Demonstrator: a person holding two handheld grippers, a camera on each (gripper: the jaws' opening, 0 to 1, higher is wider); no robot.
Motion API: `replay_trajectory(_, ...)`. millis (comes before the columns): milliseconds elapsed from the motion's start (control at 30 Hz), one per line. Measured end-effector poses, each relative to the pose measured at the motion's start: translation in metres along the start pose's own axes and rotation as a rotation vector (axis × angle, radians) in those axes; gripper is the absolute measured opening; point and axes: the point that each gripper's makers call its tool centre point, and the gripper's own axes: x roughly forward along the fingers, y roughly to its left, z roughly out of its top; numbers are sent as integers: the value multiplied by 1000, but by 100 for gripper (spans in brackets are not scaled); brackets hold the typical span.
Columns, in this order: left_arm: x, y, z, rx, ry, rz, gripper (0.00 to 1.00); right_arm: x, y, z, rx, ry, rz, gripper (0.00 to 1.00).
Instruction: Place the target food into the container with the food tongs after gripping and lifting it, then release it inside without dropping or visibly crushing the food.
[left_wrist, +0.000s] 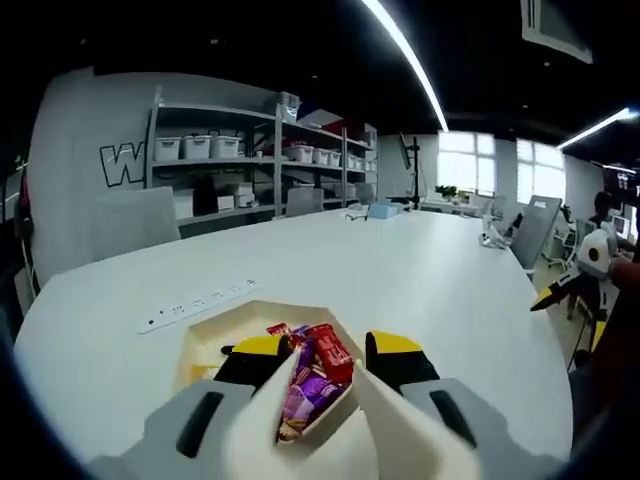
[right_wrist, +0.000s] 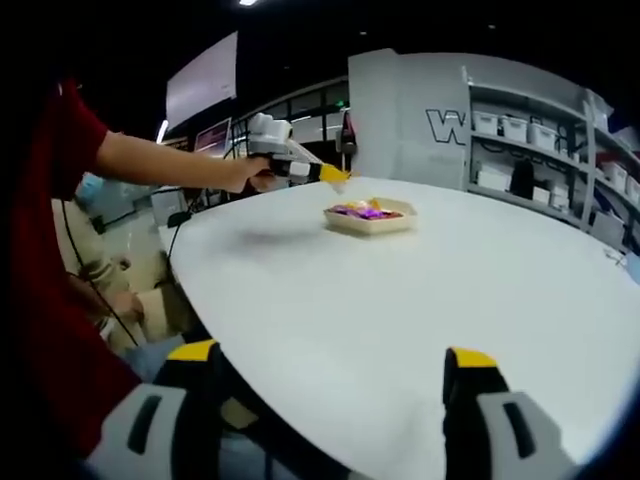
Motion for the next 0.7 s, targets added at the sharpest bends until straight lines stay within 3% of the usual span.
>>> replay_trajectory(200, -8, -19, -5, 18, 16, -57, 29, -1, 4, 1, -7, -4, 4, 91)
replay_trajectory(700, -31, -39, -19, -7, 22, -92, 29, 0, 12, 3, -17, -12, 24, 91)
